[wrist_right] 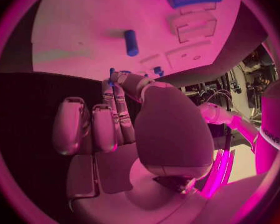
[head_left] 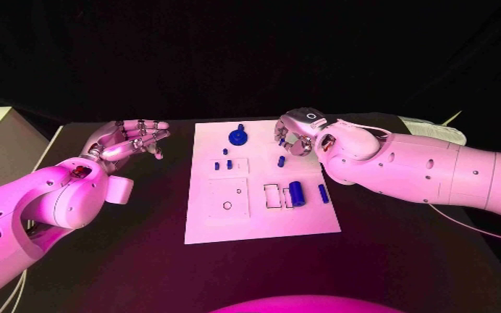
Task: Assemble the parts on the task board
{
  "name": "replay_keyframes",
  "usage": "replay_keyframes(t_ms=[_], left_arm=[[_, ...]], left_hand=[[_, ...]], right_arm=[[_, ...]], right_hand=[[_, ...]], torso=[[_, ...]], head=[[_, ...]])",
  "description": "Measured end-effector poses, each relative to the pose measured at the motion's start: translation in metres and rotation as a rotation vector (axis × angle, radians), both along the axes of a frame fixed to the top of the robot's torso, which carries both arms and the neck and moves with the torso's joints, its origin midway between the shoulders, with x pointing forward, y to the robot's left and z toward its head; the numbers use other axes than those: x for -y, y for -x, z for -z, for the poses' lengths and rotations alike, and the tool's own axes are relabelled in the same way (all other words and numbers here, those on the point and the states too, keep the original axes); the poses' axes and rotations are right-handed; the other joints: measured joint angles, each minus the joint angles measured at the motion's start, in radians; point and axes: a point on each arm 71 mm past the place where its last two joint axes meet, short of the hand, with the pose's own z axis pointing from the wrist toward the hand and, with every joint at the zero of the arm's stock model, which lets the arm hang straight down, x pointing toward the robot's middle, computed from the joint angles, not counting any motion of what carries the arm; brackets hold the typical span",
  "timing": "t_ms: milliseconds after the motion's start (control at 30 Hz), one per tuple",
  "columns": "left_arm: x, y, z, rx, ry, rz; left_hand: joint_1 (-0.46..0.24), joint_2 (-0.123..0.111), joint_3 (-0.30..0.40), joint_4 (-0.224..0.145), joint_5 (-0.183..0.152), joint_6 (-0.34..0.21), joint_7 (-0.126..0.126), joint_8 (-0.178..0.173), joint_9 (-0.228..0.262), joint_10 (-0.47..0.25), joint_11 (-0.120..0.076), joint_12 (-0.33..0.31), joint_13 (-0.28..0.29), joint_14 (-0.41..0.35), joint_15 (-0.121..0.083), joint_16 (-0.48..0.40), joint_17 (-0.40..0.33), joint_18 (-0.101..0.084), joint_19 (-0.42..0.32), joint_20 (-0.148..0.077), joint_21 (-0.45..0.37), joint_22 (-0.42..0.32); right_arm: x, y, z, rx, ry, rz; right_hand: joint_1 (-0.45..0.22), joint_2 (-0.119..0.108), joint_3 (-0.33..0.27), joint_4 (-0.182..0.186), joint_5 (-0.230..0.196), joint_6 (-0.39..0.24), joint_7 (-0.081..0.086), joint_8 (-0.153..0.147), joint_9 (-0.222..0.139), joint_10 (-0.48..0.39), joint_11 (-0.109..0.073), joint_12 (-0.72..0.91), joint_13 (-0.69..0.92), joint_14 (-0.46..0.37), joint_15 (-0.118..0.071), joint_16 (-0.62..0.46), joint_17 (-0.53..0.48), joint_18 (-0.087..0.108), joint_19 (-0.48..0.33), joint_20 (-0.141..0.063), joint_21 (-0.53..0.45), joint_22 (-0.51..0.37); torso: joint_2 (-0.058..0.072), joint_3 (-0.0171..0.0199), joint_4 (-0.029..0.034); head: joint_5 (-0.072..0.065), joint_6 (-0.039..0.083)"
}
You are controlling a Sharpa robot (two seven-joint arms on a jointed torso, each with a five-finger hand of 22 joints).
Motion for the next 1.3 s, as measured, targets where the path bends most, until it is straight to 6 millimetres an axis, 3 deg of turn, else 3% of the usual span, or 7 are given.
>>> replay_keyframes(t_ms=[467, 767, 967, 1300], left_arm=[[0.009, 0.003, -0.002, 0.001, 0.018, 0.013], [0.015, 0.005, -0.004, 0.001, 0.03, 0.024], [0.018, 0.006, -0.004, -0.001, 0.035, 0.028], [0.019, 0.006, -0.004, -0.002, 0.038, 0.03]], left_hand=[[0.0, 0.0, 0.0, 0.0, 0.0, 0.0, 0.0, 0.0, 0.0, 0.0, 0.0, 0.0, 0.0, 0.0, 0.0, 0.0, 0.0, 0.0, 0.0, 0.0, 0.0, 0.0], [0.004, 0.004, 0.0, 0.0, 0.0, 0.0, 0.0, 0.0, 0.0, 0.0, 0.0, 0.0, 0.0, 0.0, 0.0, 0.0, 0.0, 0.0, 0.0, 0.0, -0.004, -0.001], [0.004, 0.004, 0.0, 0.0, 0.0, 0.0, 0.0, 0.0, 0.0, 0.0, 0.0, 0.0, 0.0, 0.0, 0.0, 0.0, 0.0, 0.0, 0.0, 0.0, -0.004, -0.001], [0.008, 0.0, 0.0, 0.0, 0.0, 0.0, 0.0, 0.0, 0.0, 0.0, 0.0, 0.0, 0.0, 0.0, 0.0, 0.0, 0.0, 0.0, 0.0, 0.0, -0.004, -0.001]], right_arm=[[-0.07, 0.041, 0.004, -0.03, -0.07, -0.184], [-0.089, 0.054, 0.019, -0.034, -0.039, -0.226], [-0.097, 0.059, 0.026, -0.033, -0.026, -0.239], [-0.102, 0.061, 0.035, -0.044, 0.0, -0.239]], right_hand=[[0.002, 0.002, 0.002, -0.004, 0.003, 0.0, 0.0, 0.0, 0.001, 0.0, 0.0, 0.0, 0.0, 0.0, 0.0, 0.0, -0.003, 0.0, 0.0, 0.0, 0.0, -0.003], [0.002, 0.003, 0.001, -0.004, 0.003, 0.0, 0.0, 0.0, 0.001, 0.0, 0.0, 0.0, 0.0, 0.0, 0.0, 0.0, -0.006, 0.0, 0.0, 0.0, 0.0, -0.003], [-0.001, 0.006, 0.001, -0.004, 0.003, 0.0, 0.0, 0.0, 0.001, 0.0, 0.0, 0.0, 0.0, 0.0, 0.0, 0.0, -0.006, 0.0, 0.0, 0.0, 0.0, -0.003], [-0.002, 0.007, 0.001, -0.004, 0.001, 0.0, 0.0, 0.0, 0.002, 0.002, 0.002, 0.0, 0.0, 0.0, 0.0, 0.0, -0.007, 0.0, 0.0, 0.0, 0.0, -0.004]], torso=[[0.0, -0.0025, 0.0021], [0.0, -0.0036, 0.0015], [0.001, -0.0008, 0.001], [0.001, 0.0005, 0.0016]], head=[[0.03, -0.012], [0.027, -0.022], [0.029, -0.032], [0.037, -0.043]])
